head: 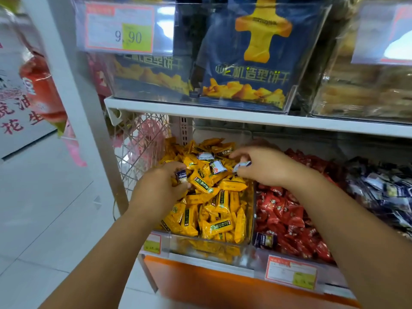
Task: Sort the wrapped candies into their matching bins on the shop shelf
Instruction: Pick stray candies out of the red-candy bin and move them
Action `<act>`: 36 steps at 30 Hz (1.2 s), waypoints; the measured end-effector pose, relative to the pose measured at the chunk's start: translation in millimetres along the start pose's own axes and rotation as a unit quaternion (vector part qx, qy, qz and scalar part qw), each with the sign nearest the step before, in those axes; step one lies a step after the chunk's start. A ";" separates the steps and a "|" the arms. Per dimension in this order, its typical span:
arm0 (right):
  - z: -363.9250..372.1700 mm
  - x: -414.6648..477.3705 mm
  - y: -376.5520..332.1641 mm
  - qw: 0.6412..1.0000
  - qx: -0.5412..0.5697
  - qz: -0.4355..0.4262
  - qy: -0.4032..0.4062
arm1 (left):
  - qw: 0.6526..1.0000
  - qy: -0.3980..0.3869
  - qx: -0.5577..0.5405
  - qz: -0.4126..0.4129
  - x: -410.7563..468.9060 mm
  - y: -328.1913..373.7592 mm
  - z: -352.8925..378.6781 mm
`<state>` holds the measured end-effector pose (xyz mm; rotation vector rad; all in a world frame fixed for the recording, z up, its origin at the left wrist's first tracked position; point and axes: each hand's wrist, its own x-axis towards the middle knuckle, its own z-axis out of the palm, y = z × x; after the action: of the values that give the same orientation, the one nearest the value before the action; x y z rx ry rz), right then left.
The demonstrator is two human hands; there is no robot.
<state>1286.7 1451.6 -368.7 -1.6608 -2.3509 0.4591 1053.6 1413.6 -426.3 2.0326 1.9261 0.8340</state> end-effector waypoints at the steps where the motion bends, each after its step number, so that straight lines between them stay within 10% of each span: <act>1: -2.1 0.3 -1.3 0.999 0.007 -0.013 0.032 | 1.000 0.014 -0.007 -0.004 1.4 0.0 -1.7; 15: 29.3 17.4 -27.2 0.993 -0.088 -0.059 -0.052 | 0.995 -0.054 -0.067 0.041 46.2 27.9 3.3; 24: -19.0 -17.5 -10.1 0.975 0.209 0.036 0.071 | 0.996 -0.066 -0.023 0.053 56.7 33.5 5.5; 31: 1.9 -66.1 38.7 0.974 -0.037 0.053 -0.217 | 0.994 -0.058 -0.048 0.081 29.6 38.1 -9.5; 36: 52.7 -76.6 48.2 0.979 -0.064 0.021 -0.192 | 0.985 -0.087 -0.083 0.125 2.6 47.4 -7.8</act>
<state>1335.4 1387.8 -436.1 -1.8202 -2.6684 0.7069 1089.3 1408.9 -394.5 2.1917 1.4809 0.8090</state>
